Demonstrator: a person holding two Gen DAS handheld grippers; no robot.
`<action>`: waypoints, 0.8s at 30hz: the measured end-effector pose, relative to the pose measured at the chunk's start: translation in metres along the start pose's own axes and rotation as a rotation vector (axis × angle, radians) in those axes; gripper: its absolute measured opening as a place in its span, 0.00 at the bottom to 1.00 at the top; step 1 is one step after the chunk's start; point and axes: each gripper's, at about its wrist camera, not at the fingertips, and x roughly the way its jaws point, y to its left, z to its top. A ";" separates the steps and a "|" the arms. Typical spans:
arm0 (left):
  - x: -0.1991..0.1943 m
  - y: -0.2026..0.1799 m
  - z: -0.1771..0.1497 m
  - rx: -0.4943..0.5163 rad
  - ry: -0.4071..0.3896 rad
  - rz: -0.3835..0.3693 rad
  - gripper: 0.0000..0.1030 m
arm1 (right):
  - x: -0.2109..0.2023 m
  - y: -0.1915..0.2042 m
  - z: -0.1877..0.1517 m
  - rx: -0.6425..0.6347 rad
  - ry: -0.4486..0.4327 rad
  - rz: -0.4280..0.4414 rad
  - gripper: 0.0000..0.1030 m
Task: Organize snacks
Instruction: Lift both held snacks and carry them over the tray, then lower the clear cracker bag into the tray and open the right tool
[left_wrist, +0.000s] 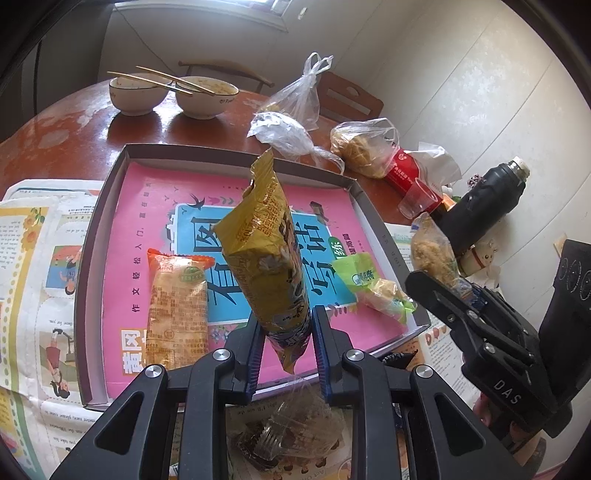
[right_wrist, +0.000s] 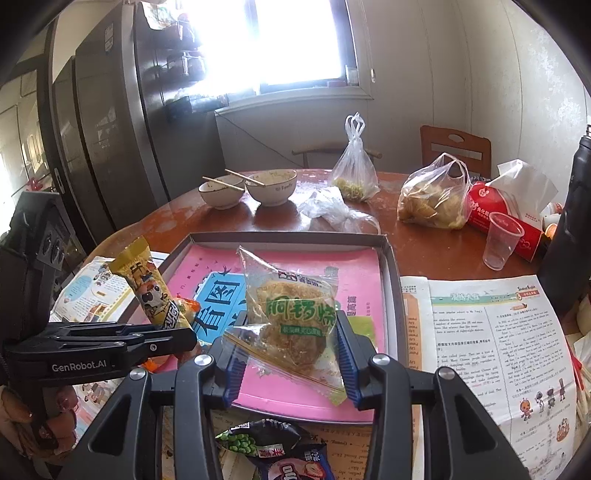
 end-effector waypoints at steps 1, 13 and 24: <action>0.001 0.000 0.000 0.003 0.002 0.002 0.25 | 0.002 0.000 -0.001 -0.001 0.005 0.001 0.42; 0.010 -0.004 -0.003 0.022 0.015 0.021 0.25 | 0.017 -0.001 -0.007 0.004 0.038 0.005 0.42; 0.017 -0.007 -0.005 0.038 0.042 0.013 0.25 | 0.029 0.002 -0.011 -0.009 0.071 0.003 0.42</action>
